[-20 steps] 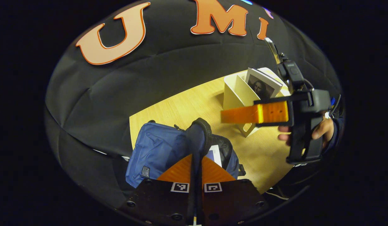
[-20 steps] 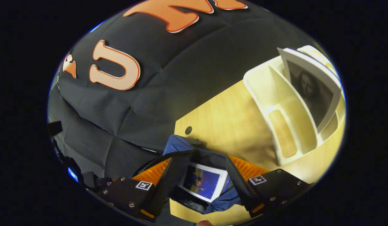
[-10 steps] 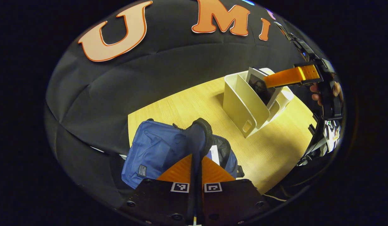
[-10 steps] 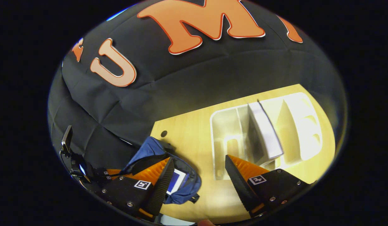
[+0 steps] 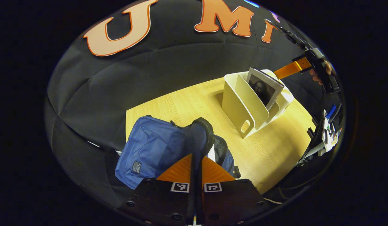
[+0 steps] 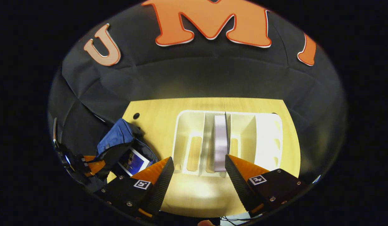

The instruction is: Open the schoolbag, grab two books from the bookshelf and put them into the schoolbag.

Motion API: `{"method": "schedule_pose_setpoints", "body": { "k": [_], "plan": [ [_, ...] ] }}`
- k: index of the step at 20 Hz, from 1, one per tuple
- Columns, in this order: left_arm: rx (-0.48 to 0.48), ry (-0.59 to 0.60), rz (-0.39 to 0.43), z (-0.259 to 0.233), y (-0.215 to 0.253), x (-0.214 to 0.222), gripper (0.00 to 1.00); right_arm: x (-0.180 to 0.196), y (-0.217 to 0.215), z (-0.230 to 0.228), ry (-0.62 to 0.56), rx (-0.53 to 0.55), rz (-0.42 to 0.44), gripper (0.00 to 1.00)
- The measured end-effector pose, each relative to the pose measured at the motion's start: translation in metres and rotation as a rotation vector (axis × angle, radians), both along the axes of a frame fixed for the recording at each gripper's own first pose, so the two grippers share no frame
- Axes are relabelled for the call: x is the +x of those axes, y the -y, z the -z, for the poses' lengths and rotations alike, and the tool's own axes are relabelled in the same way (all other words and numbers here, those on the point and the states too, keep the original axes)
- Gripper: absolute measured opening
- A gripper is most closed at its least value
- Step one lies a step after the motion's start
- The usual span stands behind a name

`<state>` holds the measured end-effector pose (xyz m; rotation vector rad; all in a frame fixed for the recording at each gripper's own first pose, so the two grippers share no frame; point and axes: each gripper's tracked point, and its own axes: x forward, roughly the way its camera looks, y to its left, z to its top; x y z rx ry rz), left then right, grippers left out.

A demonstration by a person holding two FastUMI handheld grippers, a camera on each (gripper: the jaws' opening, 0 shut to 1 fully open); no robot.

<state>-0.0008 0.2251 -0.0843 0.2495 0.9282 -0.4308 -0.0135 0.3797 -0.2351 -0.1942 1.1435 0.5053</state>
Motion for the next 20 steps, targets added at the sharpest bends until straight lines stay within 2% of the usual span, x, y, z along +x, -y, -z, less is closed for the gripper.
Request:
{"method": "schedule_pose_setpoints", "body": {
  "k": [5,14,16,17,20],
  "plan": [
    [-0.015,-0.005,-0.019,0.003,0.000,0.001,0.03,0.021,0.002,0.027,-0.082,-0.056,0.014,0.97],
    [-0.045,-0.026,-0.043,0.009,-0.001,-0.007,0.04,0.030,0.004,0.076,-0.229,-0.156,0.024,0.98],
    [-0.048,-0.028,-0.044,0.010,-0.001,-0.007,0.03,0.031,0.003,0.083,-0.252,-0.166,0.034,0.93],
    [-0.049,-0.029,-0.045,0.011,-0.001,-0.007,0.03,0.032,0.004,0.086,-0.259,-0.178,0.043,0.97],
    [-0.050,-0.038,-0.045,0.014,-0.002,-0.007,0.03,0.035,0.010,0.093,-0.279,-0.225,0.072,0.40]
  ]
}}
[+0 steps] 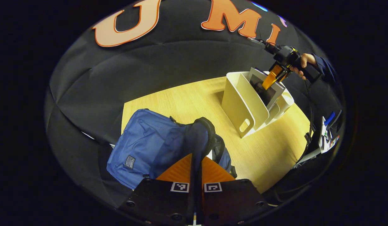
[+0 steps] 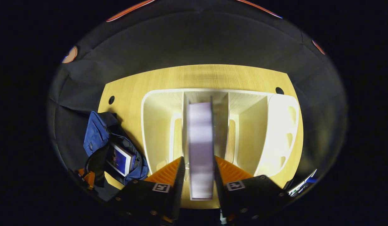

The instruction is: Open the schoolbag, grab two books from the bookshelf and put them into the schoolbag.

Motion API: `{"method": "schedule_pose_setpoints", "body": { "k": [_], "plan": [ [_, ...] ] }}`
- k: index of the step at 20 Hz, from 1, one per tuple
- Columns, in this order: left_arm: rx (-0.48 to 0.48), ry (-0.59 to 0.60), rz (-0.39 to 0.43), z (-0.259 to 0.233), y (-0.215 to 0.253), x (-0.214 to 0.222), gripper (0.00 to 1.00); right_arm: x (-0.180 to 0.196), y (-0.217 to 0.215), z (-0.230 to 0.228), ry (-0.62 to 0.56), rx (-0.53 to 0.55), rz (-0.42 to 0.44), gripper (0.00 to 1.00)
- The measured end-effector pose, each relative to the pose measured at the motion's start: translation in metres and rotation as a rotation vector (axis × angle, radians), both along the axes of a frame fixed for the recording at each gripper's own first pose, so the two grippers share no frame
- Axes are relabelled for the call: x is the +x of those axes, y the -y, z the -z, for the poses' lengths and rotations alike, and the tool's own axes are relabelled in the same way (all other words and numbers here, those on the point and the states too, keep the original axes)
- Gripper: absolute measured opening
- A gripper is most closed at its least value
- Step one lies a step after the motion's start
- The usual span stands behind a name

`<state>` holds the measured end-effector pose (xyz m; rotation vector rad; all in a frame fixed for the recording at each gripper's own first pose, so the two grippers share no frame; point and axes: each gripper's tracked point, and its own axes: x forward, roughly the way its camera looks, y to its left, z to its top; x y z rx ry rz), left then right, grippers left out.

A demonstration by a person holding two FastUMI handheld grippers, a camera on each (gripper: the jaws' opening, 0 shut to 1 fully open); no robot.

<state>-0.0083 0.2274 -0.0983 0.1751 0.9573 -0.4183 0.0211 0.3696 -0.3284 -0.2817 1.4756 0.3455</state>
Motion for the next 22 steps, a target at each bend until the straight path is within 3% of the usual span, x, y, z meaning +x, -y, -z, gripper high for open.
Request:
{"method": "schedule_pose_setpoints", "body": {
  "k": [1,2,3,4,5,7,8,9,22],
  "plan": [
    [-0.003,-0.001,0.000,0.003,0.000,0.000,0.03,0.001,0.001,0.000,-0.005,-0.002,0.002,0.28],
    [-0.004,-0.004,0.000,0.004,0.000,-0.001,0.03,0.001,0.002,0.001,-0.006,-0.007,0.005,0.36],
    [-0.004,-0.004,0.001,0.004,0.001,-0.001,0.03,0.001,0.004,0.000,-0.006,-0.011,0.007,0.34],
    [-0.005,-0.005,0.002,0.004,0.001,-0.001,0.03,0.002,0.006,-0.001,-0.001,-0.018,0.009,0.23],
    [-0.005,-0.004,0.002,0.003,0.002,-0.001,0.03,0.002,0.009,-0.003,0.000,-0.016,-0.001,0.30],
    [-0.003,-0.002,0.004,0.003,0.000,-0.001,0.03,-0.002,0.010,-0.014,0.002,0.014,-0.010,0.28],
    [-0.004,-0.001,0.003,0.004,0.000,0.000,0.03,-0.003,0.013,-0.022,0.005,0.028,-0.007,0.37],
    [-0.002,-0.002,0.003,0.003,0.001,0.000,0.04,-0.003,0.015,-0.031,0.012,0.040,-0.001,0.28],
    [-0.003,0.001,0.014,0.003,0.000,-0.004,0.04,-0.037,0.049,-0.159,0.118,0.256,0.040,0.27]
  ]
}}
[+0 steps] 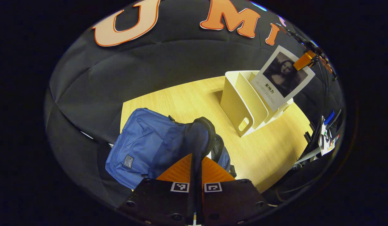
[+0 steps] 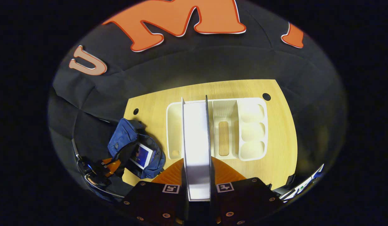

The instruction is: Open the schoolbag, grab two books from the bookshelf and put them into the schoolbag.

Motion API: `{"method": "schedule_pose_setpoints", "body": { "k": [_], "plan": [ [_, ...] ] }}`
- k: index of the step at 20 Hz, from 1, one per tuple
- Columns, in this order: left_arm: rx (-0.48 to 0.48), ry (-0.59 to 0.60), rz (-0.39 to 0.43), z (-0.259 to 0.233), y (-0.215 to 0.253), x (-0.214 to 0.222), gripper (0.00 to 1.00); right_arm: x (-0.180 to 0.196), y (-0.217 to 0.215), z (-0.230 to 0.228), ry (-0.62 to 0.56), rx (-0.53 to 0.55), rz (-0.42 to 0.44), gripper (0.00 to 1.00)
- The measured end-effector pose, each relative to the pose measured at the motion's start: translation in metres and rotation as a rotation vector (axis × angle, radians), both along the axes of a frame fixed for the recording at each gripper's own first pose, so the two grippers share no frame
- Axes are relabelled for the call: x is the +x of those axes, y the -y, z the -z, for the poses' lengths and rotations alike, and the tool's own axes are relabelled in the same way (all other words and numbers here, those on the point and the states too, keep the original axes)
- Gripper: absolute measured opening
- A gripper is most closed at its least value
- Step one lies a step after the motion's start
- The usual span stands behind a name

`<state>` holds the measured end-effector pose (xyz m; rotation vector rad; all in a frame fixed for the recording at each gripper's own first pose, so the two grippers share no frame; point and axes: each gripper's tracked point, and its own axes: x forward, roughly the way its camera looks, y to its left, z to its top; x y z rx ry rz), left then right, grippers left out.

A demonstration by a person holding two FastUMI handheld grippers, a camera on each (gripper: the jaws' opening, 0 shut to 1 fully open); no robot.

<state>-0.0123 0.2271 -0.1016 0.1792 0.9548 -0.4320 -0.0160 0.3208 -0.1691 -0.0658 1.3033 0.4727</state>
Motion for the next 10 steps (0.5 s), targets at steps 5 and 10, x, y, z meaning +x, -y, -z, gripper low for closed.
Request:
{"method": "schedule_pose_setpoints", "body": {
  "k": [5,10],
  "plan": [
    [0.009,0.006,0.002,-0.001,-0.001,0.002,0.03,-0.021,-0.010,-0.026,-0.013,0.174,0.040,0.28],
    [0.034,0.009,0.017,-0.005,-0.001,0.004,0.04,-0.028,-0.022,-0.022,-0.062,0.314,0.061,0.28]
  ]
}}
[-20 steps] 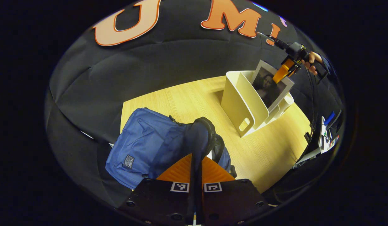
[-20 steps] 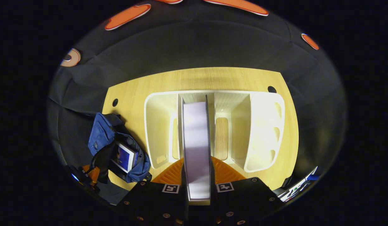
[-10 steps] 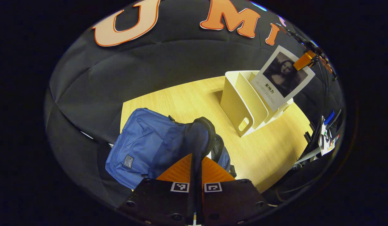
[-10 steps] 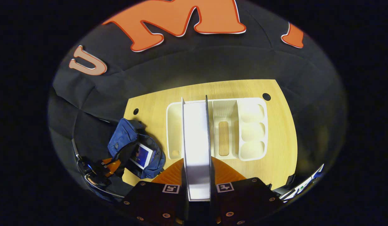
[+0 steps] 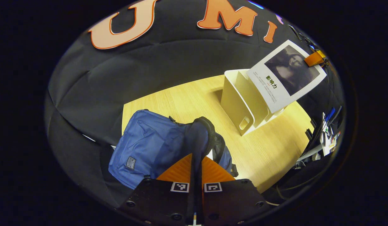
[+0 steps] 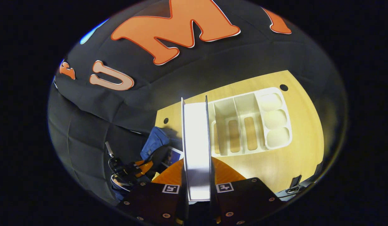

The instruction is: Open the schoolbag, grab two books from the bookshelf and put them into the schoolbag.

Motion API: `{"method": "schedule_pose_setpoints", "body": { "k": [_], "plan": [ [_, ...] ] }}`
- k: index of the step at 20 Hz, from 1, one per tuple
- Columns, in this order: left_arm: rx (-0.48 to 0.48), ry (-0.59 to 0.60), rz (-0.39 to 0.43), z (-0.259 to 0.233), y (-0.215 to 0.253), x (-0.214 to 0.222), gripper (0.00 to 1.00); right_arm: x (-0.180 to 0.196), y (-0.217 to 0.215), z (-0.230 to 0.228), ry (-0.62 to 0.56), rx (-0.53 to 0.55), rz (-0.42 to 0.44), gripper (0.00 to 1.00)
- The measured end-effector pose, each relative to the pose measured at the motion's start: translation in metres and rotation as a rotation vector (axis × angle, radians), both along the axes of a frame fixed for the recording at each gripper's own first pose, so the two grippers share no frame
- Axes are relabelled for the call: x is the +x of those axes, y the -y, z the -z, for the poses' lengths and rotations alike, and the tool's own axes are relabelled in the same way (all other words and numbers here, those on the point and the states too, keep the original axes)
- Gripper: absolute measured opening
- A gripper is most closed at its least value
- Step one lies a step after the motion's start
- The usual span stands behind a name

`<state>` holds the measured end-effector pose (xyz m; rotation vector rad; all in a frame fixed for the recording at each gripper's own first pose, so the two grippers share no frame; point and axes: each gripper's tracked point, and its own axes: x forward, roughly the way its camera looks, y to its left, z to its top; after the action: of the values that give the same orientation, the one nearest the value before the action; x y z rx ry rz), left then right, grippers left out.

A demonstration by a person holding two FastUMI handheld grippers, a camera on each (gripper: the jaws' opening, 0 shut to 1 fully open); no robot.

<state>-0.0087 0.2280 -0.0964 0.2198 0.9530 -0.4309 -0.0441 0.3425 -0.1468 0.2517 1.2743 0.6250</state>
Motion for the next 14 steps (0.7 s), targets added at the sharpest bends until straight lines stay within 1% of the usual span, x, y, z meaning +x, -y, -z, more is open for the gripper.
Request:
{"method": "schedule_pose_setpoints", "body": {
  "k": [3,5,12,14],
  "plan": [
    [-0.011,-0.007,-0.008,0.001,0.004,-0.002,0.04,-0.019,-0.019,0.007,-0.041,0.089,0.028,0.27],
    [-0.014,-0.005,-0.016,0.002,0.004,-0.002,0.03,-0.031,-0.038,0.015,-0.081,0.129,0.013,0.27],
    [-0.014,0.018,-0.055,-0.010,-0.003,0.004,0.03,-0.092,-0.080,0.052,-0.184,0.199,-0.061,0.26],
    [-0.014,0.019,-0.066,-0.011,-0.001,0.005,0.03,-0.099,-0.089,0.073,-0.209,0.188,-0.052,0.26]
  ]
}}
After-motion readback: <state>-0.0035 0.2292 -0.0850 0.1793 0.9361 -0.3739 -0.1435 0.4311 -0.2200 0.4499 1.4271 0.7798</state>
